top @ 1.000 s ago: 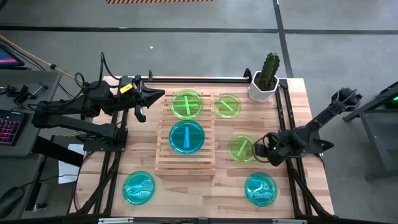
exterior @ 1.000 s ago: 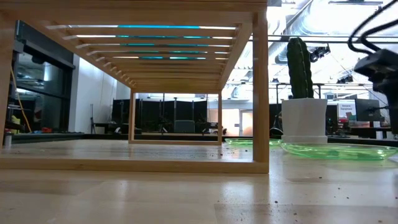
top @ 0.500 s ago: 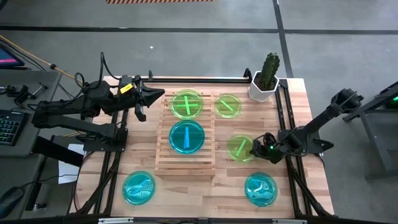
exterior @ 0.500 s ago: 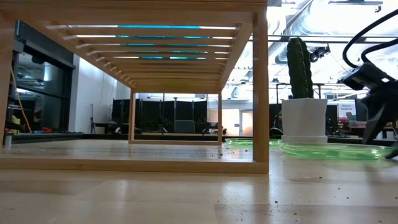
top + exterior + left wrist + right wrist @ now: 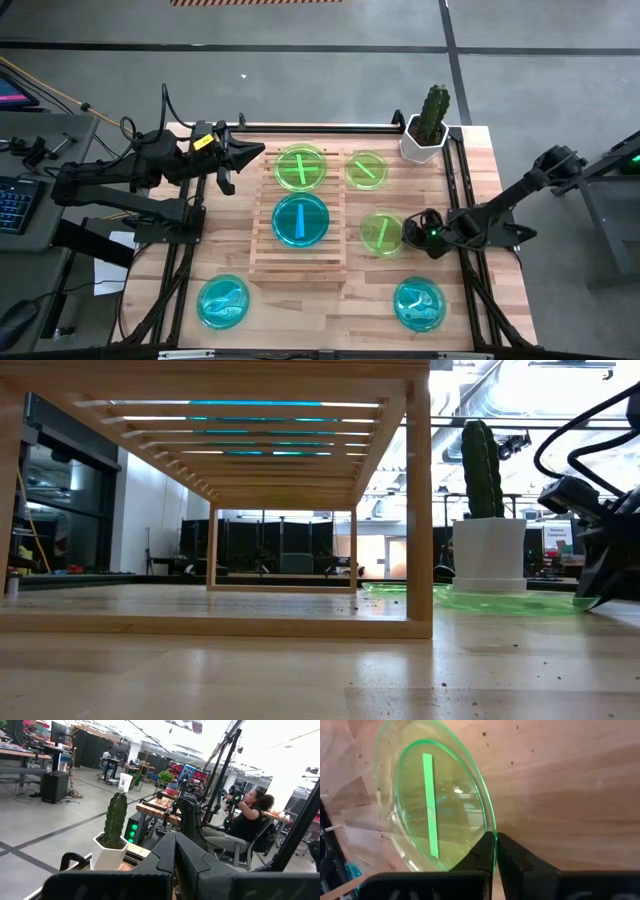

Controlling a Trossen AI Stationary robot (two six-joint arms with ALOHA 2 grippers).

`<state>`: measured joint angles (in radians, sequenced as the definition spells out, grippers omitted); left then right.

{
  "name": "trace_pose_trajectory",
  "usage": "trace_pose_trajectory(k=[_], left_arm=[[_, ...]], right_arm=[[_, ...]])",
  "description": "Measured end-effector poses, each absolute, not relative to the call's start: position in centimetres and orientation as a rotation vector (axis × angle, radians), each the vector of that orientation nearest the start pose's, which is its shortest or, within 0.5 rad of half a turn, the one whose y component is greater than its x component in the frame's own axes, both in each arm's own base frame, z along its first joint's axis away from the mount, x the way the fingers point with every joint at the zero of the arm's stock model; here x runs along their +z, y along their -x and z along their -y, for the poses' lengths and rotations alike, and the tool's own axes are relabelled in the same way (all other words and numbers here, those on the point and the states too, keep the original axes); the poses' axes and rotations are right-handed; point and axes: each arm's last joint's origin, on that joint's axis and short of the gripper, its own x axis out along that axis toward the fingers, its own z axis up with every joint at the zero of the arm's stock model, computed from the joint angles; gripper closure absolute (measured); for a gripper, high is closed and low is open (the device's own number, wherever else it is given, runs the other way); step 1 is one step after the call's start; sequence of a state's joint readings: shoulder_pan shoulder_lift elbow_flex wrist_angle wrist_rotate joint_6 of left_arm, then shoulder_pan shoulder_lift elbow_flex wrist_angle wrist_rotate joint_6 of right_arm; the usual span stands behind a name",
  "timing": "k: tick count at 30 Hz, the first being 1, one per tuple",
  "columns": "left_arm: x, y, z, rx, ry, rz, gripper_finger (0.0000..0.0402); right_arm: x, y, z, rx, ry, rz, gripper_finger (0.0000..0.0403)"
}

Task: Place and stack plates onto a shelf
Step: Stack the bottom green plate on top of the green plate on the shelf

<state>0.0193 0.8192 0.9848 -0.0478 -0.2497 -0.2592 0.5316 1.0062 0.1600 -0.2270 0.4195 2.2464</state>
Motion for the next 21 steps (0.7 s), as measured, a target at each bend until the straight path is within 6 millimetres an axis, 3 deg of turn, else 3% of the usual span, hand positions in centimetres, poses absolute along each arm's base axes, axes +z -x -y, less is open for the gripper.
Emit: trace_pose_trajectory(k=[5, 10, 16, 21], left_arm=[[40.7, -16.6, -1.0, 0.252, 0.271, 0.152, 0.0402], [40.7, -16.6, -1.0, 0.252, 0.271, 0.152, 0.0401], [40.7, -16.6, -1.0, 0.252, 0.271, 0.152, 0.0402], [40.7, -16.6, -1.0, 0.252, 0.271, 0.152, 0.0402]], right_arm=[[10.9, -12.0, -5.6, -0.891, -1.542, -0.528, 0.0401], [13.6, -12.4, -5.7, -0.849, -1.503, -0.487, 0.0403], [18.1, -11.9, -5.2, -0.839, -1.407, -0.459, 0.0403], [23.3, -10.5, -4.1, -0.863, -1.309, -0.387, 0.0403]])
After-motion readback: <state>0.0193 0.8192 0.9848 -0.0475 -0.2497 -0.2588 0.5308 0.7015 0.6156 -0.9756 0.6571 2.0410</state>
